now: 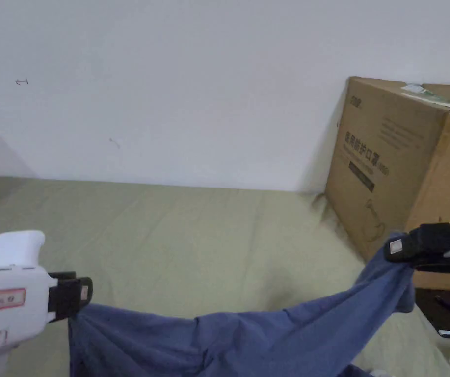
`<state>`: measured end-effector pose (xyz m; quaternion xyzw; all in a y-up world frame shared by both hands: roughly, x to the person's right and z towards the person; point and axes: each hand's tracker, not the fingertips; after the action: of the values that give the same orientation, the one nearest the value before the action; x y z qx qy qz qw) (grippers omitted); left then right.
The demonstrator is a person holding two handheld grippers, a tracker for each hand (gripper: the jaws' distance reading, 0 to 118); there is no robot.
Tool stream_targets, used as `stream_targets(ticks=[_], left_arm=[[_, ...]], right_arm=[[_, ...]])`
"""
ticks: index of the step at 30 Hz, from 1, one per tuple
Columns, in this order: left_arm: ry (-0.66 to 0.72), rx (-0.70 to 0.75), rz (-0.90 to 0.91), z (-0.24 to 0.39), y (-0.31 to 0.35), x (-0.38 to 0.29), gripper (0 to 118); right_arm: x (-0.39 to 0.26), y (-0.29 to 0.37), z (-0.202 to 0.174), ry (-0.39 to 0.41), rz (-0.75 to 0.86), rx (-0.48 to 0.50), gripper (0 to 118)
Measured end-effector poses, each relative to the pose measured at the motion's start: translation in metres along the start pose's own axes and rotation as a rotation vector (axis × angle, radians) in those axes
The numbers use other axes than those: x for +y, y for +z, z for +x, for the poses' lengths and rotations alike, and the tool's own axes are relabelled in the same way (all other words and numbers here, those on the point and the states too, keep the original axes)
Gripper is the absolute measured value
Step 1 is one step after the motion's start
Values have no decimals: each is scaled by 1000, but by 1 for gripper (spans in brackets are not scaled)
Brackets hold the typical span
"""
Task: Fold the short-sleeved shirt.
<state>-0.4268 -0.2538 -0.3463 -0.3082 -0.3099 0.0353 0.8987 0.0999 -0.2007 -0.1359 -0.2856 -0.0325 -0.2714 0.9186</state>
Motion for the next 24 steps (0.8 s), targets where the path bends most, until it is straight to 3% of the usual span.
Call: stream_targets(ticks=[6,13,24], left_arm=[[-68,16,116,24,75,79,2],[-87,91,196,26,114,151,2],[33,116,271,1,64,229,2]], right_arm=[[44,82,-27,93,112,-50,1],[105,120,-54,103,207,-77,1],[208,80,-111,163,317,-189,1]])
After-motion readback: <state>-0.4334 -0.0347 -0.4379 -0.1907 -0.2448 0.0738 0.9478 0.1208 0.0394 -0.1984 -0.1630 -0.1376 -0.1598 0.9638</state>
